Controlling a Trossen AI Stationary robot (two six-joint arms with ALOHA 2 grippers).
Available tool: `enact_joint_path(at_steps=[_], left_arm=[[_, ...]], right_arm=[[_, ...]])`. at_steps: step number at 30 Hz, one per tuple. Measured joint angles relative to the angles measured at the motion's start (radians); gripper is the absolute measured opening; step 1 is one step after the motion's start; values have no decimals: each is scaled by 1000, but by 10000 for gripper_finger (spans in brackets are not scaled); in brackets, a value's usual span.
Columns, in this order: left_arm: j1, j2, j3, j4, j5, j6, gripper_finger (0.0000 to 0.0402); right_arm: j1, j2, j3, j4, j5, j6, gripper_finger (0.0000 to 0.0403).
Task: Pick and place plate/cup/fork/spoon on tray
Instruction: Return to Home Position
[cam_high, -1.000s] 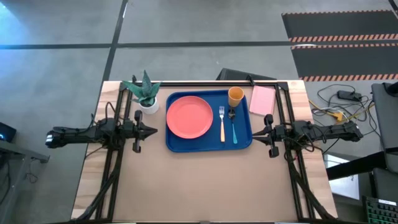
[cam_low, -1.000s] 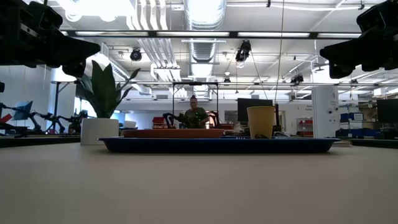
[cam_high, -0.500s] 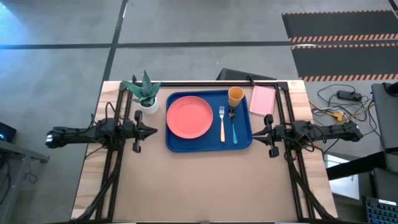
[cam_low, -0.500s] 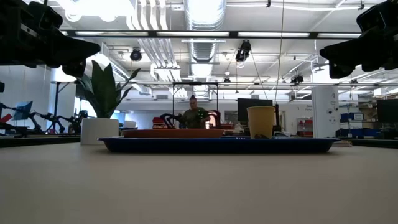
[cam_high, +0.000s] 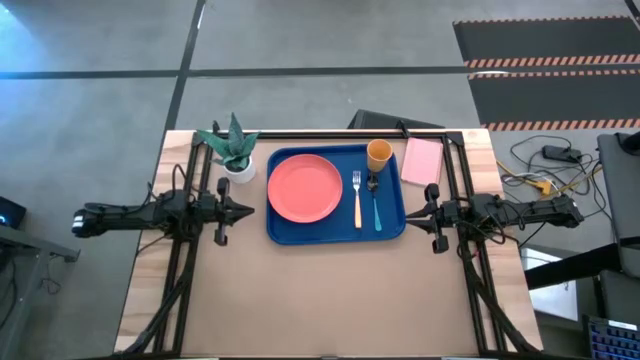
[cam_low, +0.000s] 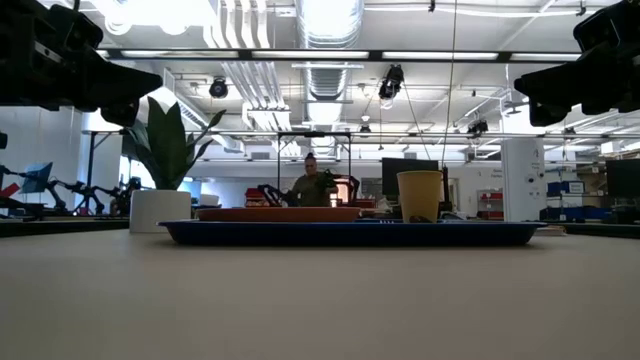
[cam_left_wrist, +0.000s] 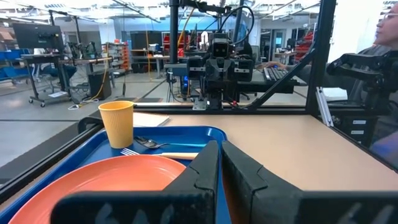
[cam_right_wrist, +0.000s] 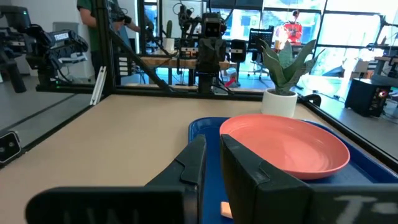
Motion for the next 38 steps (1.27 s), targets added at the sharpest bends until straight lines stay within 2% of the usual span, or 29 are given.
enact_joint_path(at_steps=[38], left_arm=[[0, 122, 0, 0, 0, 0, 0]], right_arm=[[0, 0, 0, 0, 0, 0, 38]])
